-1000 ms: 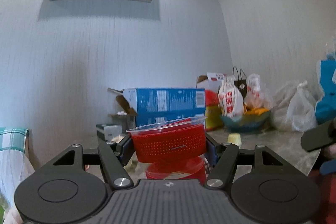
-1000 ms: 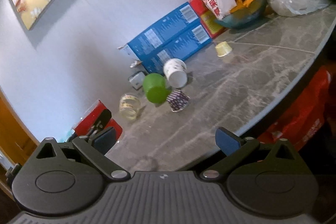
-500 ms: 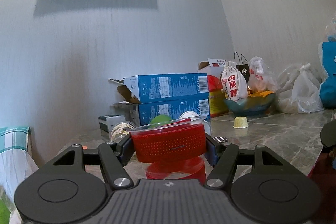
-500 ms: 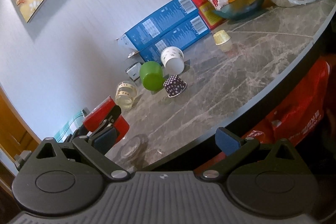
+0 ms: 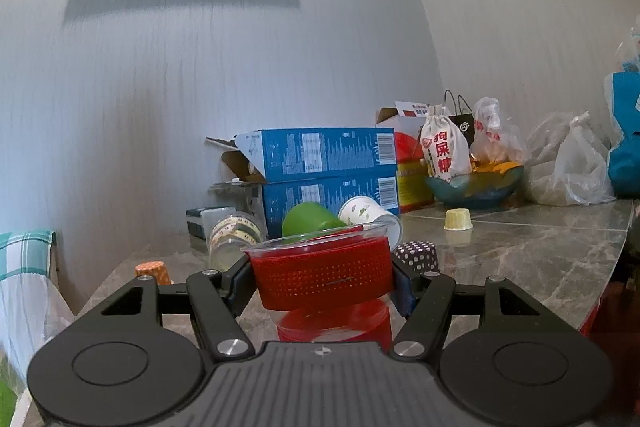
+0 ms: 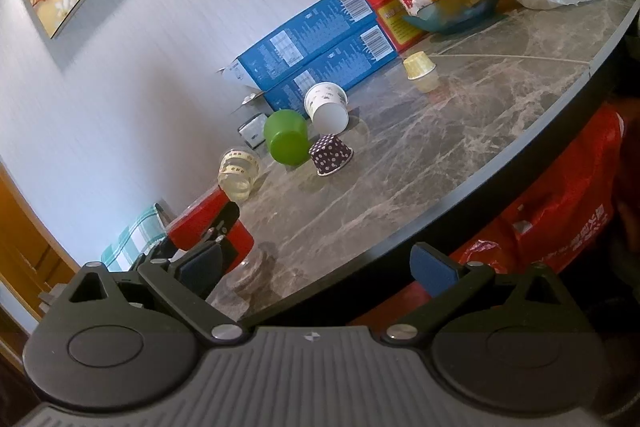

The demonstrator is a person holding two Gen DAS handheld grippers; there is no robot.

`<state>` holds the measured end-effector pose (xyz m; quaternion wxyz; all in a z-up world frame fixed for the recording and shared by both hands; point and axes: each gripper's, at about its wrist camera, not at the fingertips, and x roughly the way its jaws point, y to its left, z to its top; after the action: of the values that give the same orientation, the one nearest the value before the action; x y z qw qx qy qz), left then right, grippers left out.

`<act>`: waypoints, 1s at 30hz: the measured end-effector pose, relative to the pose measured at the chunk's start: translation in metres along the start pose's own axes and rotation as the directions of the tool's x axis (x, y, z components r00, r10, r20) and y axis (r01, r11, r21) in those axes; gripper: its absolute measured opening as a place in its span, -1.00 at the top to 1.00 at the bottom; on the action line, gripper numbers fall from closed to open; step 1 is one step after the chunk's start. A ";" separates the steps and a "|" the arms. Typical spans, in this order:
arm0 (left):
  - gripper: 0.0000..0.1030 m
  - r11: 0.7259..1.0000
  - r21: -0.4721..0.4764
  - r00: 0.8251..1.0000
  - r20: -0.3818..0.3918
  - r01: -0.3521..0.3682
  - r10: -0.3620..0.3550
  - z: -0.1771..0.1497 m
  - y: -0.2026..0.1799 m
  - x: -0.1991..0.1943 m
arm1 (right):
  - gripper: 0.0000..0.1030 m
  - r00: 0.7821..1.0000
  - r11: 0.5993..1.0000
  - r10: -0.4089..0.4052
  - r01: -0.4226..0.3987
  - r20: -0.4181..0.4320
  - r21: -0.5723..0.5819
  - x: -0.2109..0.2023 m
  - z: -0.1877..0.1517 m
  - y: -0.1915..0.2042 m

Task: Flip cup upright
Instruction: 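Lower the cup upright onto the table and open the left tool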

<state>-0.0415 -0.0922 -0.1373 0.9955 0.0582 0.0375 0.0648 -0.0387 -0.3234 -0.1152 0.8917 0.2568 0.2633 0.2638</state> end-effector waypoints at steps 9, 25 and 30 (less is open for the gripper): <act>-0.40 0.999 0.023 1.000 -0.009 0.026 -0.026 -0.003 -0.003 -0.001 | -0.97 1.000 1.000 0.008 -0.008 0.017 0.005 -0.005 -0.004 0.002; -0.94 0.987 -0.048 0.983 -0.091 0.153 -0.156 -0.007 0.022 -0.031 | -0.97 1.000 0.999 0.025 -0.025 0.008 -0.038 -0.012 -0.009 0.012; -0.94 0.974 -0.172 0.984 -0.068 0.150 -0.164 0.029 0.070 -0.084 | -0.97 1.000 0.984 0.020 -0.019 0.006 -0.175 -0.021 -0.008 0.039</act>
<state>-0.1309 -0.0375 -0.0948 0.9965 -0.0309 0.0769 -0.0089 -0.0714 -0.3056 -0.0905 0.9092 0.1812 0.2331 0.2935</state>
